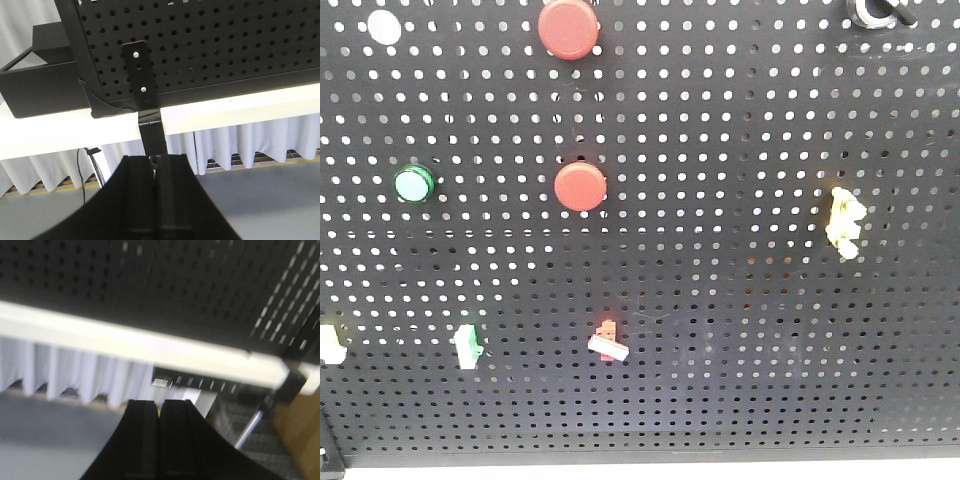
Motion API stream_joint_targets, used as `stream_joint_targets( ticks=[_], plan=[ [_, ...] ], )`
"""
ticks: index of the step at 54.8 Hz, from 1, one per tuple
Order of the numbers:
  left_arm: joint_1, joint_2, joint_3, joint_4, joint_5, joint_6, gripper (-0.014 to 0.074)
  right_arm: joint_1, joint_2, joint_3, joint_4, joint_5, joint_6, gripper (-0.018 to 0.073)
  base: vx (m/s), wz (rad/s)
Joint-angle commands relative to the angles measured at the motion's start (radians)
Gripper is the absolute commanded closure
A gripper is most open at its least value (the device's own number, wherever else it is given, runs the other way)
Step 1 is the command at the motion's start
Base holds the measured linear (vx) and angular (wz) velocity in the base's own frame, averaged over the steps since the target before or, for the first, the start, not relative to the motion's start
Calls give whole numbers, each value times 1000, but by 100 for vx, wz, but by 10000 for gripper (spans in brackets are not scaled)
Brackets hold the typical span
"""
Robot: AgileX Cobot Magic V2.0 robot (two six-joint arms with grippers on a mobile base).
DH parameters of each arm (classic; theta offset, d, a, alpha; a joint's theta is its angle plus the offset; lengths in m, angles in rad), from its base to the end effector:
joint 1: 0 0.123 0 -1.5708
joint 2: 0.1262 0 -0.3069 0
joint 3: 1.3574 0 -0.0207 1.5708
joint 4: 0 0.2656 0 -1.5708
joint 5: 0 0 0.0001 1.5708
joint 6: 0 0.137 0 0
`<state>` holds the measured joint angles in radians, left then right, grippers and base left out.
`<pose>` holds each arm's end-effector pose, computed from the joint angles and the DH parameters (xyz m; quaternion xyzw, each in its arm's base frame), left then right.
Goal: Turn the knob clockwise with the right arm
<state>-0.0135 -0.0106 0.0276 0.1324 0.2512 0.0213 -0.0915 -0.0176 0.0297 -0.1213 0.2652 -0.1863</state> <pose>0.0934 0.0032 0.1732 0.0520 0.7656 0.0561 0.6387 0.0919 -0.0128 0.1711 -0.0714 0.7671 -0.1370 0.6227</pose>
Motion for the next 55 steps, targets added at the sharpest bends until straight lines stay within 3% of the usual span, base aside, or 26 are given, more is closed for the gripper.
stream_joint_targets(
  ticks=[1,8,23,36,43,48,55],
  plan=[
    [-3,-17,27,-8,-77,-1,603,-1,-2,14,-19,-160,-6,568,0,0],
    [-3,-17,27,-8,-77,-1,603,-1,-2,14,21,-224,-6,568,0,0],
    [-3,-17,27,-8,-77,-1,603,-1,-2,14,209,-373,-13,568,0,0],
    [-3,-17,27,-8,-77,-1,603,-1,-2,14,222,-697,-6,568,0,0],
    [-3,-17,27,-8,-77,-1,603,-1,-2,3,311,-844,-2,568,0,0],
    [-3,-17,27,-8,-77,-1,603,-1,-2,-48,395,-830,28,568,0,0],
    [-3,-17,27,-8,-77,-1,603,-1,4,-207,373,-702,25,568,0,0]
  ],
)
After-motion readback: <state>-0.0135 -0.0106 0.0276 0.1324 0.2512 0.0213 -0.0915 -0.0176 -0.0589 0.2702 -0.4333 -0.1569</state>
